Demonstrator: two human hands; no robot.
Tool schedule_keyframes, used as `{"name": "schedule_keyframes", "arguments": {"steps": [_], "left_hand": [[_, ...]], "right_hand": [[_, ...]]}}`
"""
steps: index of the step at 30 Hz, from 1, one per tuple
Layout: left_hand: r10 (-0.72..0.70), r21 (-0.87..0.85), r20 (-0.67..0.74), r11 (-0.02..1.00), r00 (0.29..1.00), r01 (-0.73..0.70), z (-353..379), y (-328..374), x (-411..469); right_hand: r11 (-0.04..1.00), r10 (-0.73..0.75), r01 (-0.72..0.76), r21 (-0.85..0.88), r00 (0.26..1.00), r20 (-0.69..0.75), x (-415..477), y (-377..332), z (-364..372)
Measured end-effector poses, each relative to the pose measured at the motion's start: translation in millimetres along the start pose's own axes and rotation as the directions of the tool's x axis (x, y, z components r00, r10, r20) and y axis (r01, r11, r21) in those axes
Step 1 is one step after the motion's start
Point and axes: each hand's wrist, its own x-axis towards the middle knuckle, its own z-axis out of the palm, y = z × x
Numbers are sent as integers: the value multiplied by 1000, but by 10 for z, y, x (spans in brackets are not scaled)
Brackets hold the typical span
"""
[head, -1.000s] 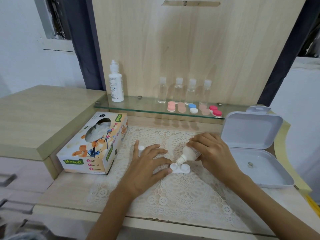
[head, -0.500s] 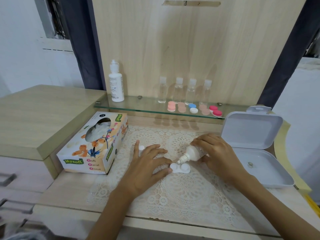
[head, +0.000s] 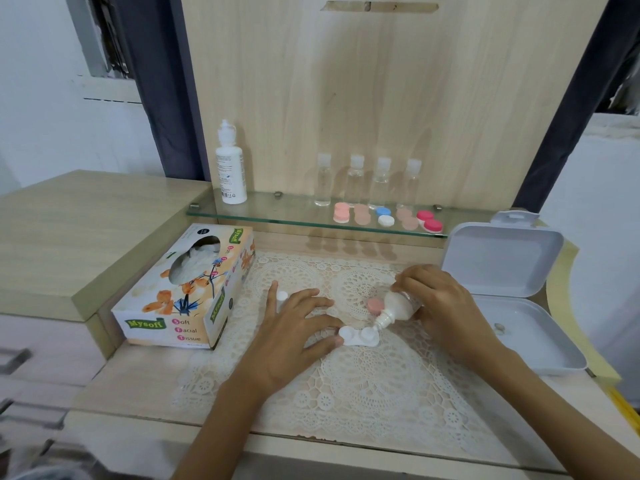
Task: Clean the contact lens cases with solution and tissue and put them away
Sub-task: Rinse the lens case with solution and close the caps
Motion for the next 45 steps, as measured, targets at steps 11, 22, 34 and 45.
{"name": "schedule_keyframes", "arguments": {"steps": [11, 22, 34, 45], "left_hand": [[8, 8, -6, 1000, 1000, -8, 10, -7, -4], [-17, -3, 19, 1000, 1000, 17, -5, -9, -14], [-188, -60, -228, 982, 955, 179, -134, -24, 16], [-329, -99, -232, 944, 915, 314, -162, -40, -4]], "right_hand": [[982, 118, -122, 142, 992, 40, -33, -2, 13], [572, 543, -501, 649, 825, 158, 140, -140, -146], [300, 579, -606, 737, 730, 364, 500, -465, 280], [365, 575, -610, 703, 742, 345, 489, -537, 467]]}}
